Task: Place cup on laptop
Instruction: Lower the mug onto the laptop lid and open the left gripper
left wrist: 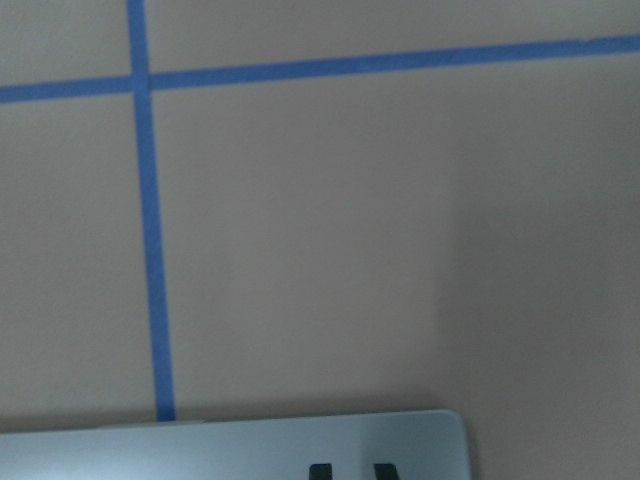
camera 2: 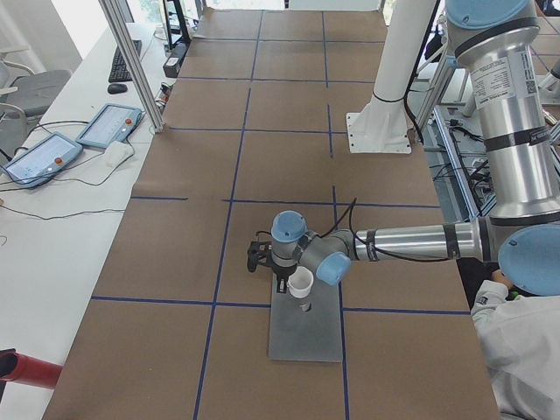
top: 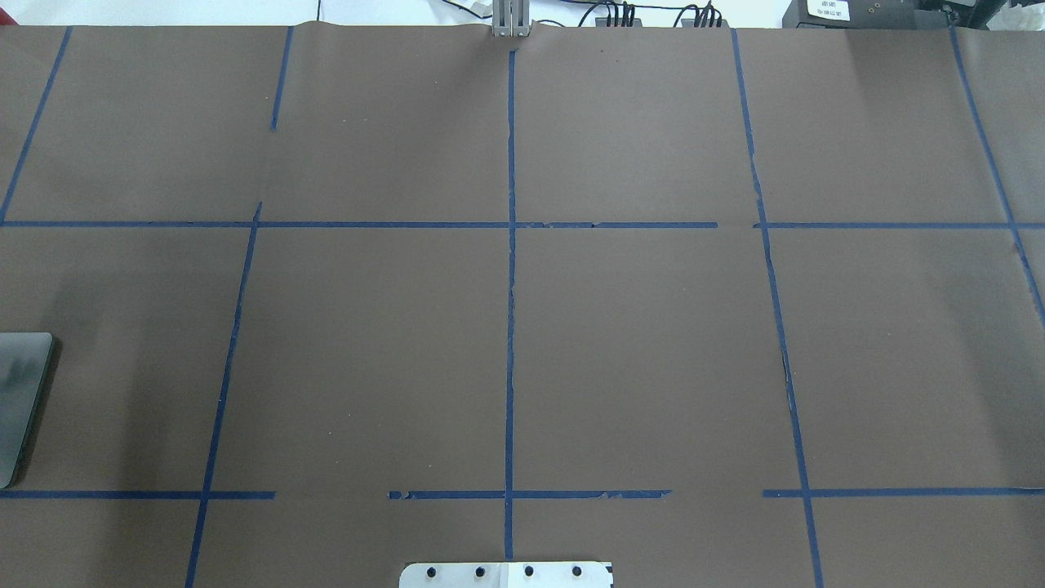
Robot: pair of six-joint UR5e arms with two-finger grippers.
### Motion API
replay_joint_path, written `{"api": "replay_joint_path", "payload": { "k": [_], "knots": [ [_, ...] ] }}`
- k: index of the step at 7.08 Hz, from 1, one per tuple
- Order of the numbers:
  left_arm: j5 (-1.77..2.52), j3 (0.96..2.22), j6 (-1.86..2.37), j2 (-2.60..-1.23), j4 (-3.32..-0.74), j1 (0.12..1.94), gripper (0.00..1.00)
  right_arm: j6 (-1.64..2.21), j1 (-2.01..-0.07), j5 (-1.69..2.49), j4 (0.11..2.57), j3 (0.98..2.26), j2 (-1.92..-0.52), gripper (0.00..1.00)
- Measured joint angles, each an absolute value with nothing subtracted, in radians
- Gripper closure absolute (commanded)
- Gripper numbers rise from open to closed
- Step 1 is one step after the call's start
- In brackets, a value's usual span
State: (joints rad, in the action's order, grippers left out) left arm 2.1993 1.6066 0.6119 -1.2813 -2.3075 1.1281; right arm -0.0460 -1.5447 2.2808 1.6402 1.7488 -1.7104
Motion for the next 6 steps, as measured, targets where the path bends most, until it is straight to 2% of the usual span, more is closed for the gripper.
{"api": "replay_joint_path", "payload": {
  "k": [2,6],
  "knots": [
    [2.198,1.519,0.738,-1.265,-2.484,1.128,1.00,-0.046,-1.545,2.281,1.640,1.749,-1.710,0.00],
    [2.194,1.467,0.768,-1.261,-2.538,1.126,1.00,-0.046,-1.545,2.281,1.640,1.749,-1.710,0.00]
  ]
}}
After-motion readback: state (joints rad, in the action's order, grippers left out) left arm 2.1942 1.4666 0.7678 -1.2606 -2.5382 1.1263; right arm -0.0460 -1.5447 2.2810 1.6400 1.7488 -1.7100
